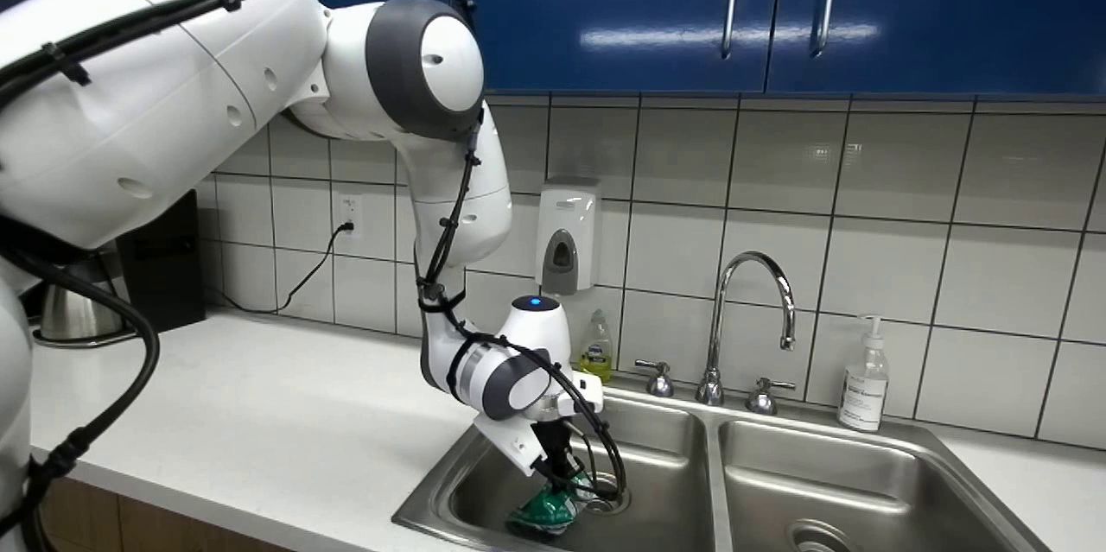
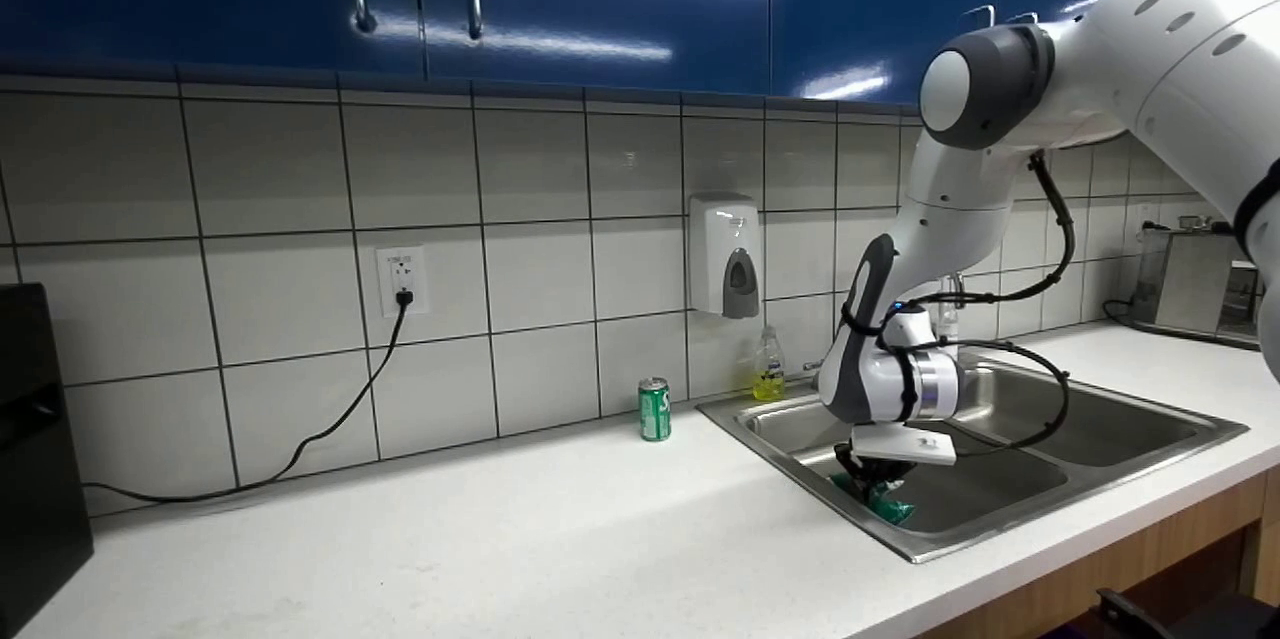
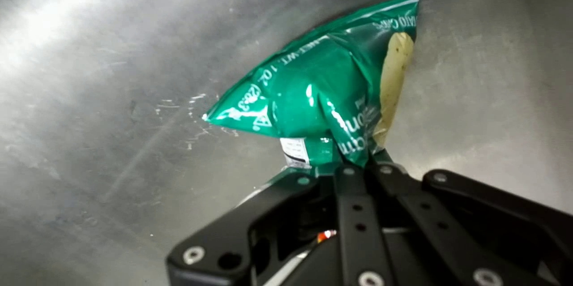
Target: Put the green packet in the sink.
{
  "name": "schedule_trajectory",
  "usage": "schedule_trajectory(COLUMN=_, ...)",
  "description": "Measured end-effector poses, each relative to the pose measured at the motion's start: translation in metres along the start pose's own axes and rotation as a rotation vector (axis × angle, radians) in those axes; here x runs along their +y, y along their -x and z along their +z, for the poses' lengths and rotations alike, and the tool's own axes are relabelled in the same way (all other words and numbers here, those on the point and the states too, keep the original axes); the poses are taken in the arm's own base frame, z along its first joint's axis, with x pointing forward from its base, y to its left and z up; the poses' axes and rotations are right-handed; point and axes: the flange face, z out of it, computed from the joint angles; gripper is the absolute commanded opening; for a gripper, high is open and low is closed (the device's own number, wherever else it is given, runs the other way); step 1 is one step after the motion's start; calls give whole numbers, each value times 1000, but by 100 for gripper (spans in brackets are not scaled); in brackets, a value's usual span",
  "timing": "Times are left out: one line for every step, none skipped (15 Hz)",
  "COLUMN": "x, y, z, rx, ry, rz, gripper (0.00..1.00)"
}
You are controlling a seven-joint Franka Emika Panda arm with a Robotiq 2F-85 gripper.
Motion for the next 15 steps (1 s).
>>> schedule_trajectory(x=0, y=-1, z=1, rx=1, ry=0, rz=0, gripper=34)
schedule_trajectory(x=0, y=-1, z=2, rx=1, ry=0, rz=0, gripper=40)
schedule_trajectory(x=0, y=-1, z=4, rx=-1, ry=0, rz=0, gripper=49)
schedule_trajectory(x=-1, y=0, z=5, rx=-3, ry=0, rz=-1, gripper=56)
schedule_trajectory(x=-2, y=0, z=4, rx=-3, ry=-3, rz=-2, gripper=65)
schedule_trajectory(x=-6, y=0, z=3, rx=-2, ry=-8, rz=-5, gripper=72)
schedule_trajectory(x=-10, y=-1, z=1, rx=2, ry=-14, rz=-9, gripper=80)
schedule_trajectory(x=-15, y=-2, z=-5, rx=8, ry=-20, rz=-15, gripper=87)
schedule_trajectory(x=-20, y=-4, z=-11, rx=16, ry=-26, rz=-21, gripper=93)
schedule_trajectory(x=-25, y=-7, z=-20, rx=27, ry=-32, rz=-27, gripper=99)
schedule_trajectory(x=-31, y=-9, z=-29, rx=38, ry=-38, rz=-33, gripper=100)
schedule_trajectory(x=-35, y=-11, z=-40, rx=51, ry=-43, rz=-39, gripper=100)
schedule_trajectory(x=-40, y=-13, z=-50, rx=63, ry=-48, rz=-44, gripper=100)
schedule_trajectory(x=-44, y=-15, z=-60, rx=77, ry=-52, rz=-50, gripper=100)
schedule_trajectory(x=-47, y=-16, z=-69, rx=89, ry=-56, rz=-55, gripper=100)
